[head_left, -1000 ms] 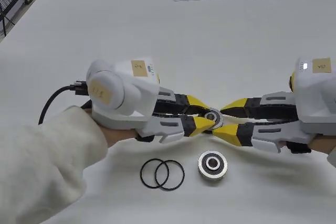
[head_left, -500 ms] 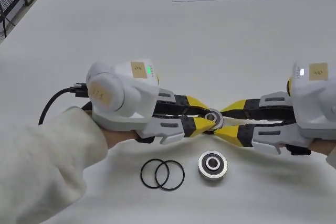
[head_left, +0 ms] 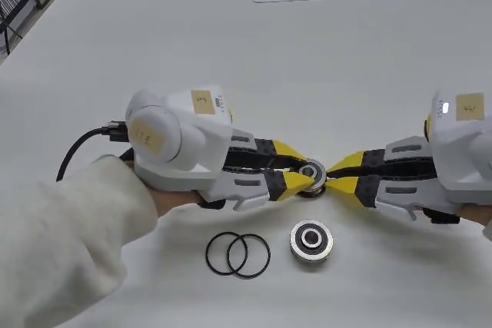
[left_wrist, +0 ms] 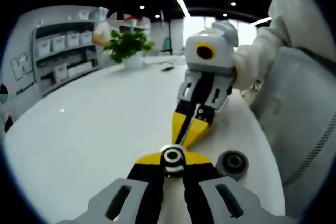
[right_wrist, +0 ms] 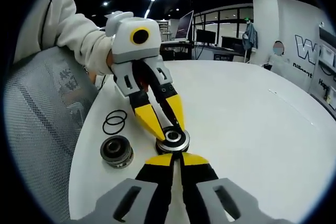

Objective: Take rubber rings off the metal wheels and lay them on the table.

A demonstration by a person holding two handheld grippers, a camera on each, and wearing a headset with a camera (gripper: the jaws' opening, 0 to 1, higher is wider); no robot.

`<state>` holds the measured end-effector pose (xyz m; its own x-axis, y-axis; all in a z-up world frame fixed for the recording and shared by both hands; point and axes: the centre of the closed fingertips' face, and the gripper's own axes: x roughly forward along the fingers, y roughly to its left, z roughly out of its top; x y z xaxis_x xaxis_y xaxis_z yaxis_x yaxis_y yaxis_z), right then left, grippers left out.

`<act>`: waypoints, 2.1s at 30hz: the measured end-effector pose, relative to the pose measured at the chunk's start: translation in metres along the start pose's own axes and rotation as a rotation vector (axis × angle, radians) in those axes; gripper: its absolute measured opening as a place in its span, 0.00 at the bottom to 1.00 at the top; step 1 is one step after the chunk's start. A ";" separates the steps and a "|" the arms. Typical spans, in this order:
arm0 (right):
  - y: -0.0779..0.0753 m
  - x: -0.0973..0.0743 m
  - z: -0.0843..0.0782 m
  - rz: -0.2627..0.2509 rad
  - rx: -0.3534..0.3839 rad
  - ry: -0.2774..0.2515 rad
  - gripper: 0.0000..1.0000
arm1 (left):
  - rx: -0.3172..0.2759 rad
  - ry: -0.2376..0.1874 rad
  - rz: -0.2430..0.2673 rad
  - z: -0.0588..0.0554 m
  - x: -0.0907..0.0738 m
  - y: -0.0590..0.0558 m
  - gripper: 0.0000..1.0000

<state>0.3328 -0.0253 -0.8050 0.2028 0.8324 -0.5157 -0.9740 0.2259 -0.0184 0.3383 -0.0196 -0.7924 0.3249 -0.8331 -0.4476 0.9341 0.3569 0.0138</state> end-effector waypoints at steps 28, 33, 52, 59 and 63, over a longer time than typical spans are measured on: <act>0.007 0.003 -0.002 0.032 0.075 0.054 0.17 | 0.022 0.000 -0.008 0.000 -0.001 -0.003 0.14; 0.005 0.006 0.000 0.031 0.061 0.043 0.21 | 0.020 0.000 -0.007 0.000 -0.001 -0.002 0.14; 0.007 0.001 0.002 0.028 0.104 0.041 0.16 | 0.017 0.002 -0.004 0.000 -0.001 -0.002 0.14; 0.006 0.007 0.003 0.029 0.072 0.026 0.22 | 0.016 -0.001 -0.005 0.001 0.000 -0.002 0.14; 0.005 0.006 0.004 0.032 0.075 0.022 0.22 | 0.012 -0.003 -0.006 0.000 0.000 -0.001 0.14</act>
<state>0.3297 -0.0175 -0.8049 0.1683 0.8287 -0.5337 -0.9696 0.2368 0.0619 0.3369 -0.0201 -0.7921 0.3200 -0.8366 -0.4446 0.9376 0.3470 0.0219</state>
